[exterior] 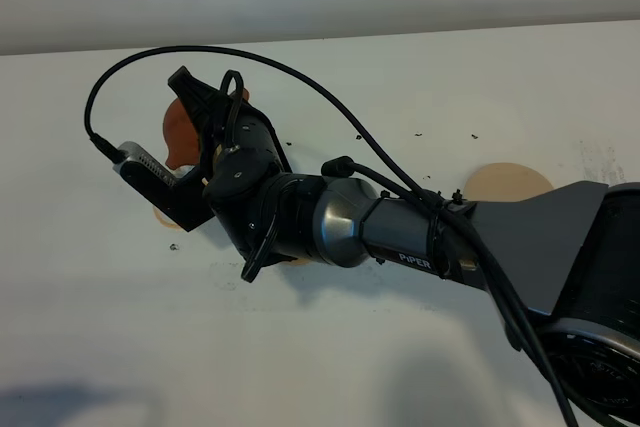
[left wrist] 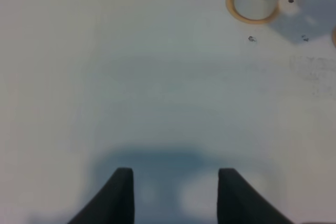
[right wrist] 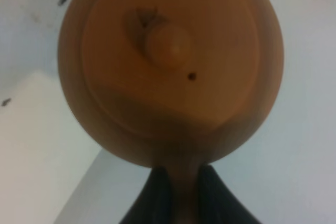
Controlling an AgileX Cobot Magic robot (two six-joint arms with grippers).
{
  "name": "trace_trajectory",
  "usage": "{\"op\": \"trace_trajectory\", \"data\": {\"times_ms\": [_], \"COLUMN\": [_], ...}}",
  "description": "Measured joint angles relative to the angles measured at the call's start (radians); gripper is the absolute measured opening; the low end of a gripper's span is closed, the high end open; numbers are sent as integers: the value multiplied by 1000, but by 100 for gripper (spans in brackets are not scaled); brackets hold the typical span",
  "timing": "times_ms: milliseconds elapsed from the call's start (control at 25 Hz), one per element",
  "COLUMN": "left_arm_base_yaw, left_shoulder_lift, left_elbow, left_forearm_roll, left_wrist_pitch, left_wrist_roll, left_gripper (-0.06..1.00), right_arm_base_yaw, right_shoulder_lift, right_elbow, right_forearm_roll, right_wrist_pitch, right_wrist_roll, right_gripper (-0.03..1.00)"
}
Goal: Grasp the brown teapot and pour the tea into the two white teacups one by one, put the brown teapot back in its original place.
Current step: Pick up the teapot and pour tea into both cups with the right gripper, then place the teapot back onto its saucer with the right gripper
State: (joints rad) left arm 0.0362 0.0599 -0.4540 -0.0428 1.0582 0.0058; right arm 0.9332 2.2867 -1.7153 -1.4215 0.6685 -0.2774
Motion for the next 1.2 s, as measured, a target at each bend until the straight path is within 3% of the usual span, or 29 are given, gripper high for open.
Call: {"op": "trace_trajectory", "data": {"times_ms": [360, 640, 920, 1200], "left_arm_base_yaw": [0, 0, 0, 0], "left_shoulder_lift": [0, 0, 0, 0], "left_elbow": [0, 0, 0, 0], "left_forearm_roll": [0, 0, 0, 0], "left_wrist_pitch": [0, 0, 0, 0], "left_wrist_roll": [-6, 0, -6, 0], "left_gripper": [38, 38, 38, 38], "right_arm_base_yaw": [0, 0, 16, 55], "right_shoulder_lift": [-14, -142, -173, -170], "right_elbow": [0, -3, -4, -4], "right_forearm_roll": [233, 526, 905, 1136], "right_wrist_pitch": [39, 71, 154, 143], "right_wrist_roll": [0, -3, -29, -75], "right_gripper": [11, 11, 11, 11]}}
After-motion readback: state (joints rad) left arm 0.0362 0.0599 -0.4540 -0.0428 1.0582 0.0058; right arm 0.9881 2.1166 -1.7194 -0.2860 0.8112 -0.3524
